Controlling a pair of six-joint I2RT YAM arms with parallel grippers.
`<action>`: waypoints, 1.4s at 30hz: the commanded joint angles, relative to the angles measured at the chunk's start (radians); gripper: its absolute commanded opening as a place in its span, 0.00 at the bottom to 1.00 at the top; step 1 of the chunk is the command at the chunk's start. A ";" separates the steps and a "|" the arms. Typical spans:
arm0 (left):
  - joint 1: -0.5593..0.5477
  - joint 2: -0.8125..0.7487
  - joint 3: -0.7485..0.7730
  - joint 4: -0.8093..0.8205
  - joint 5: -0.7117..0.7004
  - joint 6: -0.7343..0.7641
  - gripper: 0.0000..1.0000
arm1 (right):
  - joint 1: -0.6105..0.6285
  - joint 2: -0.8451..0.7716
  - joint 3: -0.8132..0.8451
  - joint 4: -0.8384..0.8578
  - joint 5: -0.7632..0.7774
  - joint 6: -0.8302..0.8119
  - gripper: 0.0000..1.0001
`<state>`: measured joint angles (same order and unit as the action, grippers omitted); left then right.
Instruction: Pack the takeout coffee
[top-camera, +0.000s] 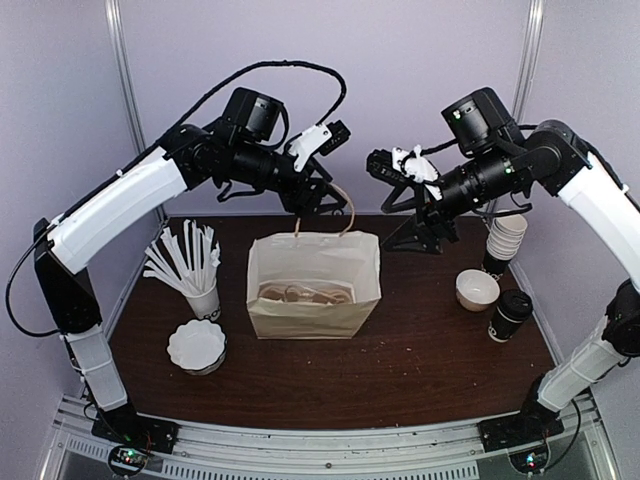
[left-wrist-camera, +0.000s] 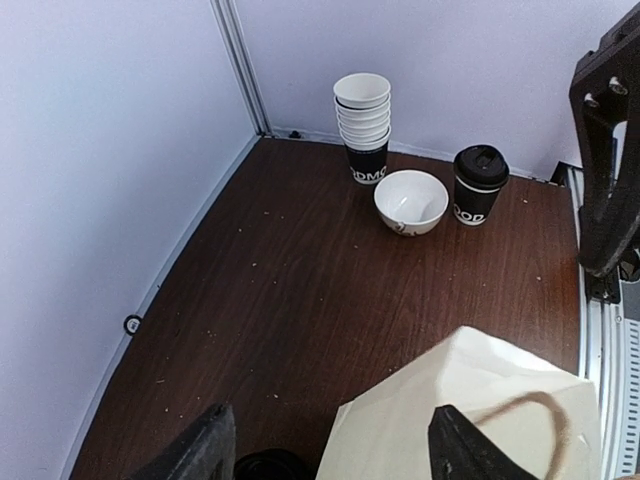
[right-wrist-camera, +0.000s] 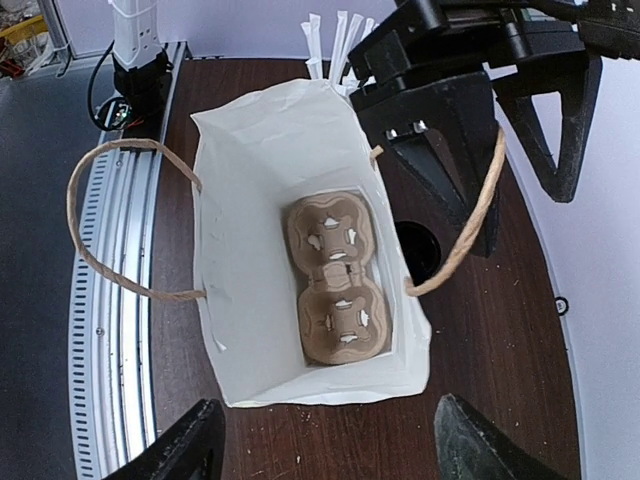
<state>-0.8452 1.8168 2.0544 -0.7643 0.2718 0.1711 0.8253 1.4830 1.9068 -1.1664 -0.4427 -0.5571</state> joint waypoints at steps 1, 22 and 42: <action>0.006 -0.010 0.056 0.039 0.038 -0.016 0.70 | 0.004 0.039 0.041 0.069 0.045 0.077 0.74; 0.011 0.105 0.084 0.111 0.075 -0.150 0.75 | -0.032 -0.077 0.014 0.026 0.012 0.035 0.75; 0.038 0.059 0.063 -0.102 -0.020 -0.147 0.87 | -0.064 0.003 -0.026 0.068 -0.009 0.075 0.75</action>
<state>-0.8093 1.9316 2.1483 -0.8600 0.2142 0.0193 0.7666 1.4704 1.8580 -1.1099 -0.4484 -0.4927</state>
